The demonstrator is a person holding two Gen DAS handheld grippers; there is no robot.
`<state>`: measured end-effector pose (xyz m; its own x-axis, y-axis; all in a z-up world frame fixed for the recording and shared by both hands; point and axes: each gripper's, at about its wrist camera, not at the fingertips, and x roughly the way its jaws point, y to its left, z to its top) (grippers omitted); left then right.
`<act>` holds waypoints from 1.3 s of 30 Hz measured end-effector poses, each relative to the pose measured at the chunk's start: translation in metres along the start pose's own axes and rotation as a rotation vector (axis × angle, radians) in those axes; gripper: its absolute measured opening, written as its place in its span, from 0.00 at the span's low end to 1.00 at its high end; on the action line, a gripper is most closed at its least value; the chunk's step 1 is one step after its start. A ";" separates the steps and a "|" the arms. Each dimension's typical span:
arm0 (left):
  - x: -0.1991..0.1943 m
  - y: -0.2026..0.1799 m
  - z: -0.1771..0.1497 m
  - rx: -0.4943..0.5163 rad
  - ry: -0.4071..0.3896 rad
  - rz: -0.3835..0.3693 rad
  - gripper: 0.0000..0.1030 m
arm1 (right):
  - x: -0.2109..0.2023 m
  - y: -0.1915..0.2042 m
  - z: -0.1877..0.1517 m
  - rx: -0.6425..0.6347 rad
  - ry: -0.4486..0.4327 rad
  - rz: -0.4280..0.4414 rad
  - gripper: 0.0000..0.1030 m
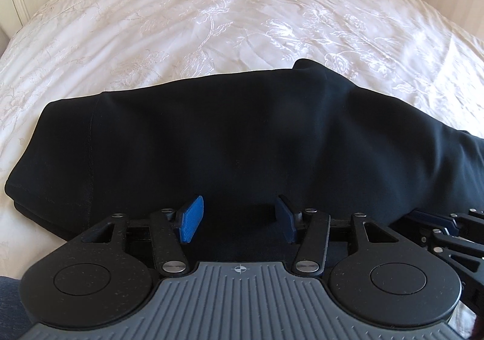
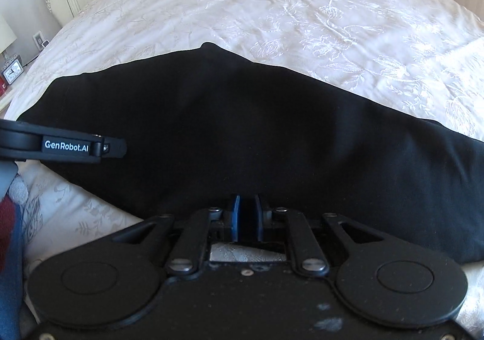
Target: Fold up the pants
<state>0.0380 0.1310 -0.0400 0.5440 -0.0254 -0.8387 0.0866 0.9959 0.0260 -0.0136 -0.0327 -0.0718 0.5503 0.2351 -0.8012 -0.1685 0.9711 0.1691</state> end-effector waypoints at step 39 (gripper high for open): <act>-0.013 -0.149 0.011 0.256 -0.109 -0.275 0.51 | -0.169 -0.280 -0.015 0.385 -0.310 -0.440 0.36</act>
<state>0.0271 -0.0184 -0.0272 0.5560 -0.3109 -0.7708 0.4396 0.8971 -0.0447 -0.0719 -0.3445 0.0072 0.7206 -0.2416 -0.6499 0.3986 0.9113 0.1032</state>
